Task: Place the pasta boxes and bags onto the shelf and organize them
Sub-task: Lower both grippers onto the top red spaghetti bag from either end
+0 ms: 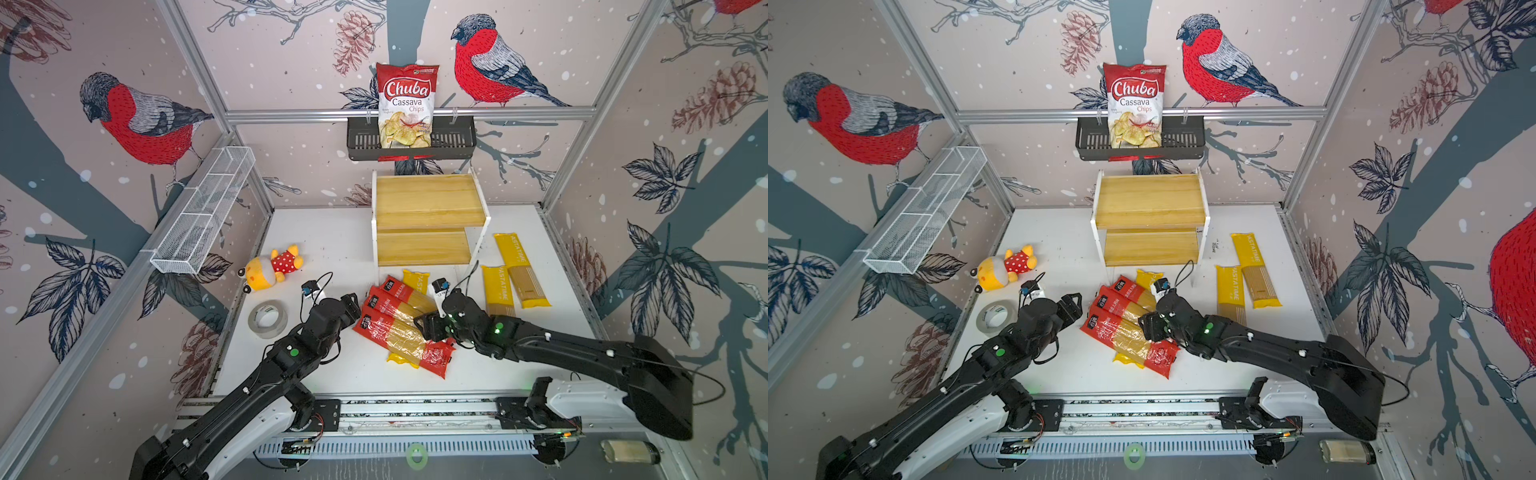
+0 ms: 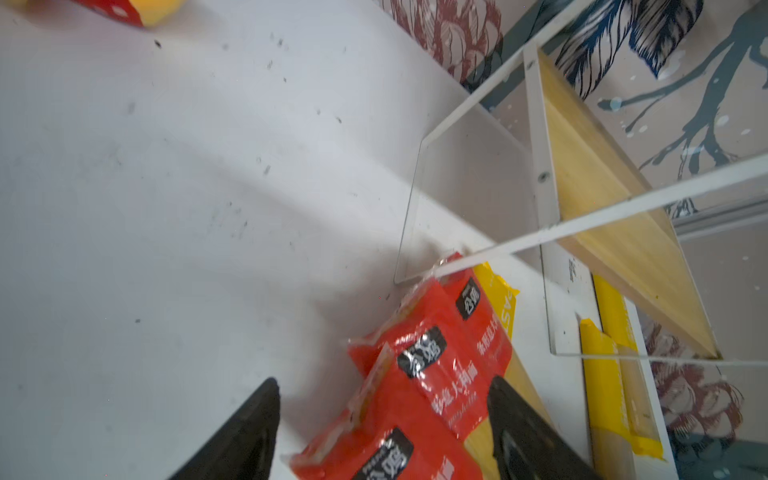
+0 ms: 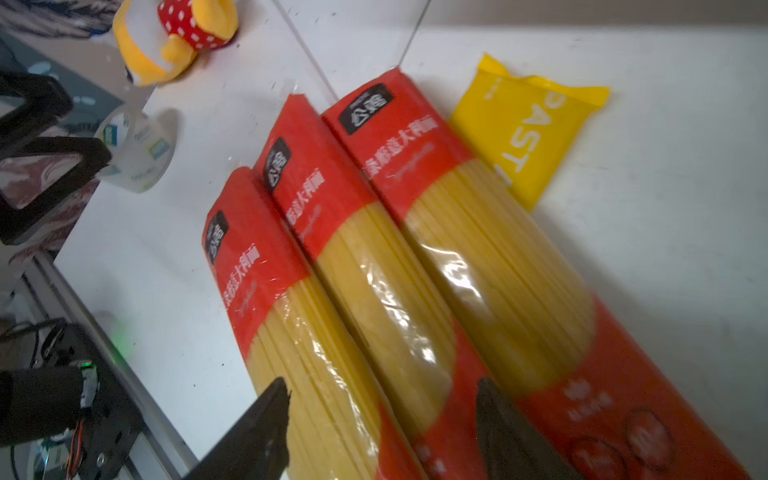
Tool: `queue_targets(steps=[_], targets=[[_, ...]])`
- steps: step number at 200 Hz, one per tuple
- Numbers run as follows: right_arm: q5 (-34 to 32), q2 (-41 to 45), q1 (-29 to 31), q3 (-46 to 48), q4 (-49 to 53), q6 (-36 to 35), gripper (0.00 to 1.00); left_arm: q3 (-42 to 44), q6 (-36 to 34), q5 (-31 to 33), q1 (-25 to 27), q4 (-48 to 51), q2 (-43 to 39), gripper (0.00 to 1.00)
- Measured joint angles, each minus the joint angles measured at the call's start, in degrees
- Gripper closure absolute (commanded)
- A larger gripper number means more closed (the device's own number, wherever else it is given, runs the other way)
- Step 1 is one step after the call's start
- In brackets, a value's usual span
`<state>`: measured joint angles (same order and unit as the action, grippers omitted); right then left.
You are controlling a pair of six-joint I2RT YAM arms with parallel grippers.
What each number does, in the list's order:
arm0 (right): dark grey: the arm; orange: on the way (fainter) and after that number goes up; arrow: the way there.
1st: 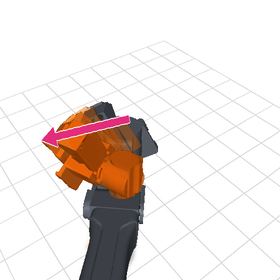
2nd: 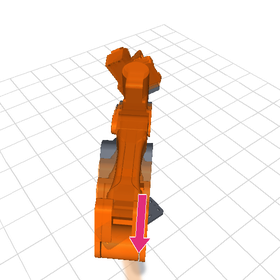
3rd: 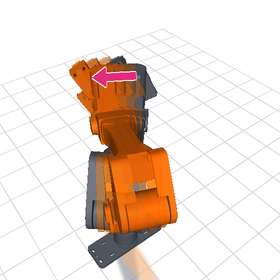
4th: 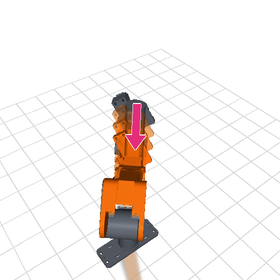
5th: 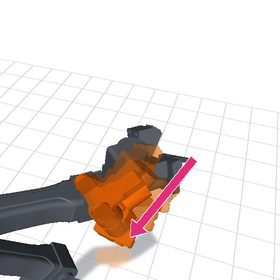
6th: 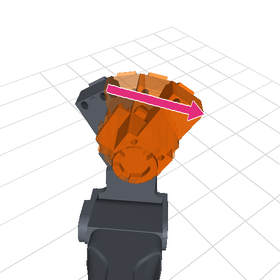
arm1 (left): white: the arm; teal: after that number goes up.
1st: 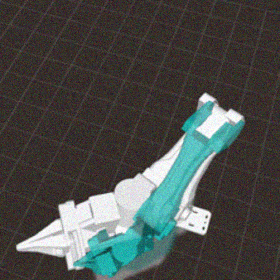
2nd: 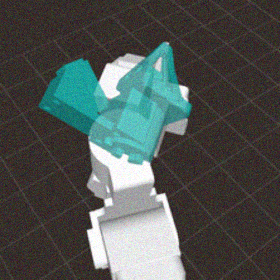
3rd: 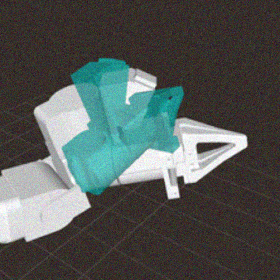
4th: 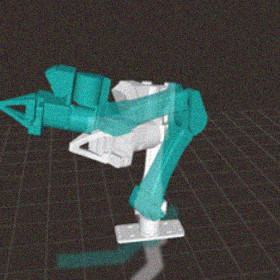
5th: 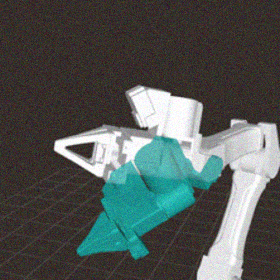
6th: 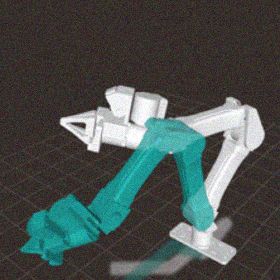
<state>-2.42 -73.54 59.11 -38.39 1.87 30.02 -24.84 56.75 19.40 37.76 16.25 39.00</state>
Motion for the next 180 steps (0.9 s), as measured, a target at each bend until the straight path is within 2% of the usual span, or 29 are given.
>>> queue_targets(steps=[36, 80, 102, 156, 180], targets=[[6.3, -7.8, 0.0, -6.5, 1.9, -6.4, 0.43, 6.3, 2.8, -6.5, 0.2, 0.0, -7.0, 0.23], [11.3, -13.0, -1.0, -10.4, 3.3, -10.9, 0.44, 13.6, 6.3, -13.4, 0.3, -5.0, -11.3, 0.26], [12.9, -16.2, -1.8, -11.7, 3.4, -12.5, 0.45, 15.2, 7.1, -15.3, 0.3, -8.2, -11.2, 0.33], [17.3, -20.9, -3.3, -14.0, 2.6, -15.6, 0.51, 20.4, 9.2, -19.4, 0.4, -15.3, -8.8, 0.57], [19.3, -22.8, -3.7, -14.6, 1.0, -16.8, 0.54, 20.9, 9.2, -19.8, 0.4, -19.0, -7.0, 0.62]])
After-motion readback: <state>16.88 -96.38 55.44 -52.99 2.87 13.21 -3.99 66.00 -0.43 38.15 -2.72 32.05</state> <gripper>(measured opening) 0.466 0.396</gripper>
